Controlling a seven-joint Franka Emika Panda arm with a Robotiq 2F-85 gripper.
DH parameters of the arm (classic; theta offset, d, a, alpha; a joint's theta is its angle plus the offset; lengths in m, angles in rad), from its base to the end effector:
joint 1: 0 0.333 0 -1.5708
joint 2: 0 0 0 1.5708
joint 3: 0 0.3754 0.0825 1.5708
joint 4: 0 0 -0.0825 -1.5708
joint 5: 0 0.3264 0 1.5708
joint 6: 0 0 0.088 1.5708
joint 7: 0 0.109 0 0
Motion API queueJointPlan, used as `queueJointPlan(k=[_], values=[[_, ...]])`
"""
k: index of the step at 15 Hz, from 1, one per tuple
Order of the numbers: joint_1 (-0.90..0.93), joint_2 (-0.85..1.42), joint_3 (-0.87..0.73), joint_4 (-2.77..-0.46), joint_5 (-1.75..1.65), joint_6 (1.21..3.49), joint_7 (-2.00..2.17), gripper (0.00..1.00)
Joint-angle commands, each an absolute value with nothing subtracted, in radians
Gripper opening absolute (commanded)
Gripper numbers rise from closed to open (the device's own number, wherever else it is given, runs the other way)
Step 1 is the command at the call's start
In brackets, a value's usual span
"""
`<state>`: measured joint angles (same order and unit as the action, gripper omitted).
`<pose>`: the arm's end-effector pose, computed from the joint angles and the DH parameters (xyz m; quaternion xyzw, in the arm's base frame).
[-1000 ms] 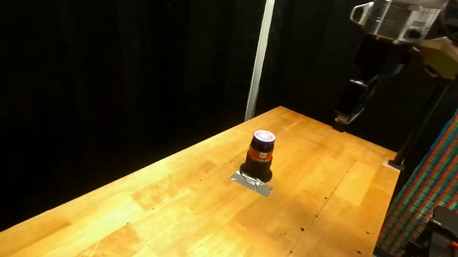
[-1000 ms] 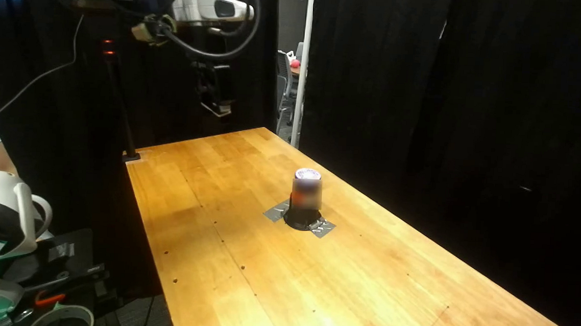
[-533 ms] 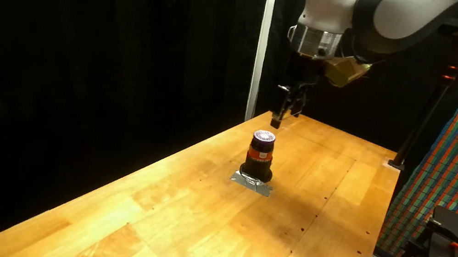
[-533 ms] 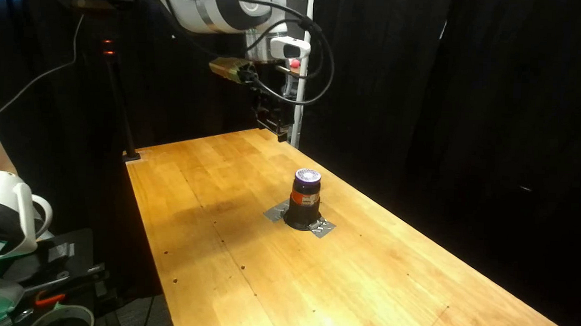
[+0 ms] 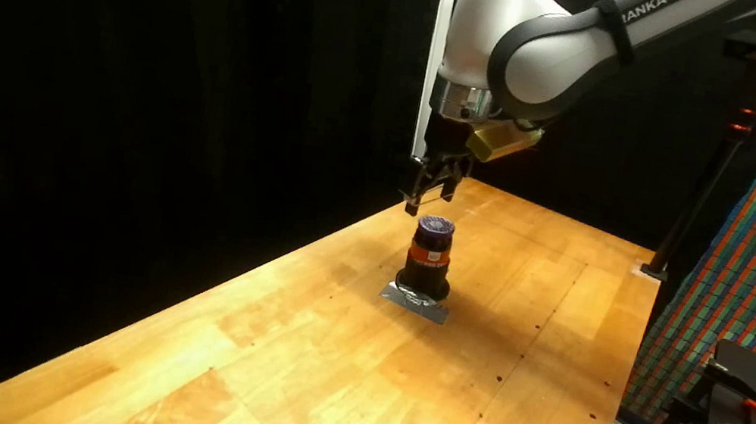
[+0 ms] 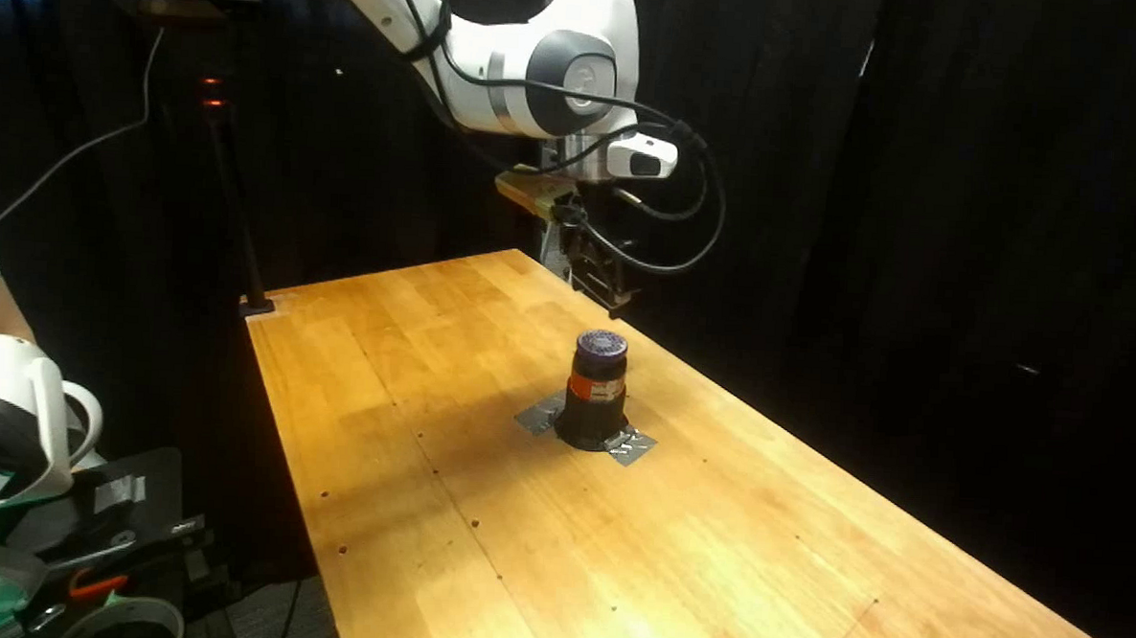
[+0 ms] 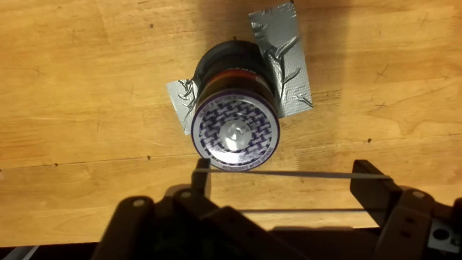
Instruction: Put a rubber band around the cup
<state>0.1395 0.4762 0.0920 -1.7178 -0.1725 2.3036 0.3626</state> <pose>0.6435 0.1377 0.4078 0.9972 -0.0176 0.0674 0.0279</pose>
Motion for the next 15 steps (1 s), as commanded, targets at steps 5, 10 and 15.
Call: queueJointPlan(k=[5, 10, 15], values=[[0.159, 0.622, 0.02, -1.56, -0.129, 2.292, 0.362, 1.0], [0.153, 0.666, 0.014, -1.537, -0.087, 2.285, 0.355, 1.0], [0.145, 0.678, 0.011, -1.543, -0.054, 2.265, 0.349, 1.0]])
